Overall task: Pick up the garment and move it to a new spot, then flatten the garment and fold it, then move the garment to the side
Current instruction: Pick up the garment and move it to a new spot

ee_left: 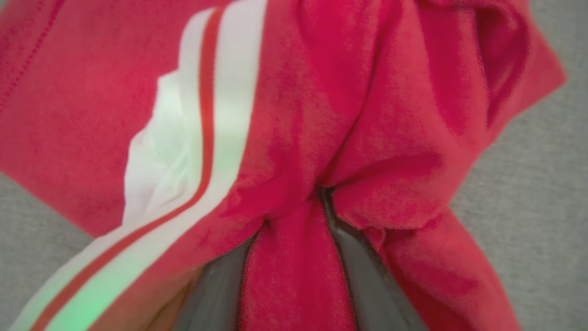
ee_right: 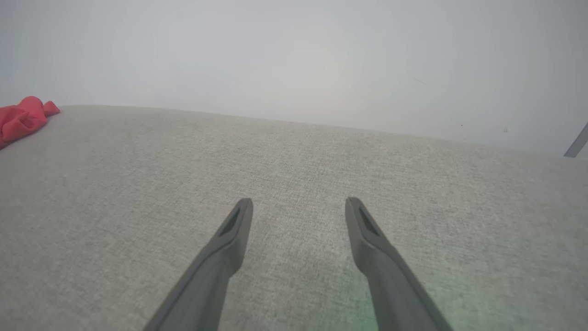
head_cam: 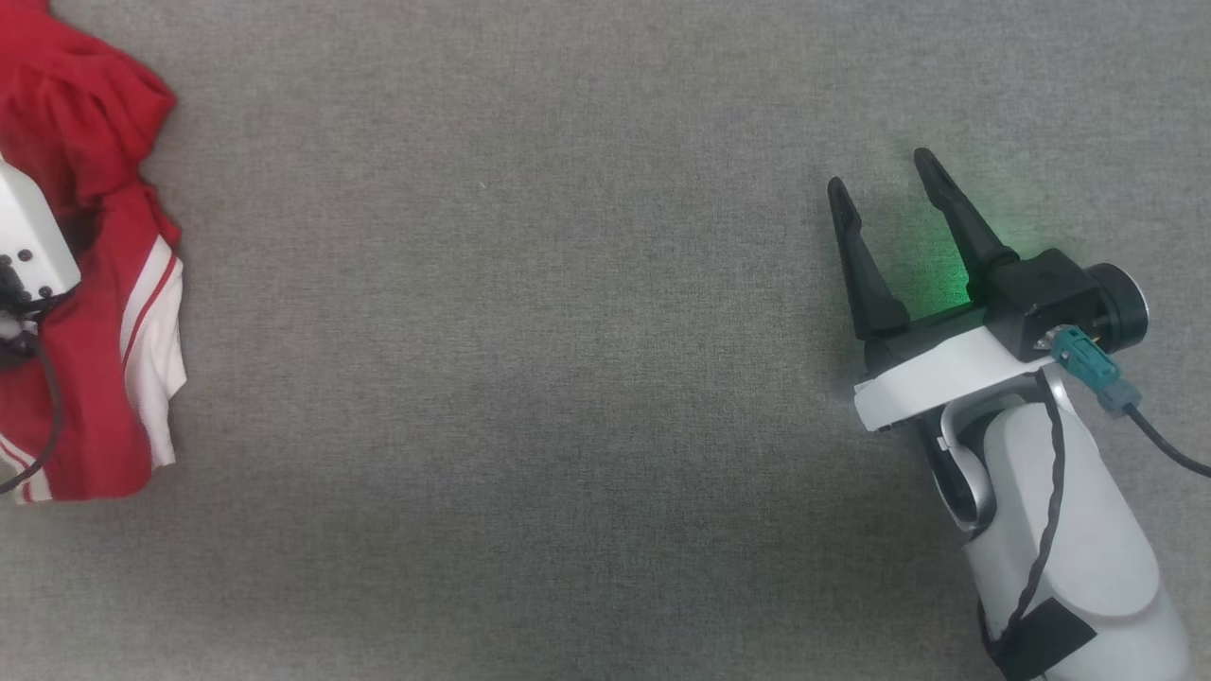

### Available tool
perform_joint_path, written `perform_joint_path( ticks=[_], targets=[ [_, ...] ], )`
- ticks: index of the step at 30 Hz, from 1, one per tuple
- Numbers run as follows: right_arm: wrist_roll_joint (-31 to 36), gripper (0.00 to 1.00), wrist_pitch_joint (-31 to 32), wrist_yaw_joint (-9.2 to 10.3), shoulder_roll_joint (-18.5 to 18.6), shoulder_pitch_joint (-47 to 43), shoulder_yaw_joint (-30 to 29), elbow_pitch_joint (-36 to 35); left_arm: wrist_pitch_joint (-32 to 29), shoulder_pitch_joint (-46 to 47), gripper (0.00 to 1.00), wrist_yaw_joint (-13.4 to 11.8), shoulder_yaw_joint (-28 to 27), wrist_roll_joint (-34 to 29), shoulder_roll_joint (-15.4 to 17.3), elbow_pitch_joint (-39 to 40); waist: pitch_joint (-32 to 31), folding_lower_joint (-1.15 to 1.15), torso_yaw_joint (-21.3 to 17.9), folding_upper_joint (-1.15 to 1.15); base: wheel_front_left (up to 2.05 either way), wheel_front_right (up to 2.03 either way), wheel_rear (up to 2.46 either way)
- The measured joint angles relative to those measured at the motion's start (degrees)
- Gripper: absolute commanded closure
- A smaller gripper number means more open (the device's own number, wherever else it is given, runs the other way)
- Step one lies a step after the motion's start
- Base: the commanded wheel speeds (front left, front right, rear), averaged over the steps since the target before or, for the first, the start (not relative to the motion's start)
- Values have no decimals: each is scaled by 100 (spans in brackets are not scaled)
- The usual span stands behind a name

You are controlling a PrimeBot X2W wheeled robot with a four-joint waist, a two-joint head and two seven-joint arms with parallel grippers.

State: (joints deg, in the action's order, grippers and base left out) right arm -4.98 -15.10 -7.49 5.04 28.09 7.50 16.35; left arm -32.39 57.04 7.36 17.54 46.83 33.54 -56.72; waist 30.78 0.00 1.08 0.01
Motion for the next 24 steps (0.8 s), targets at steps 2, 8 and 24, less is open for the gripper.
perform_joint_path(
  ticks=[2,8,24],
  targets=[
    [0,0,0,0,-1,4,-11,3,164,-5,100,-15,99,31,3,16,-35,0,12,0,0,0,0],
    [-36,0,0,0,-43,-14,-41,22,1013,-143,100,-12,471,0,-63,42,-366,0,57,-1,0,0,0],
    [-388,0,0,0,-186,-725,-275,55,800,-180,100,4,1611,1200,-341,2626,-1272,0,-409,-1,0,0,0]
  ],
)
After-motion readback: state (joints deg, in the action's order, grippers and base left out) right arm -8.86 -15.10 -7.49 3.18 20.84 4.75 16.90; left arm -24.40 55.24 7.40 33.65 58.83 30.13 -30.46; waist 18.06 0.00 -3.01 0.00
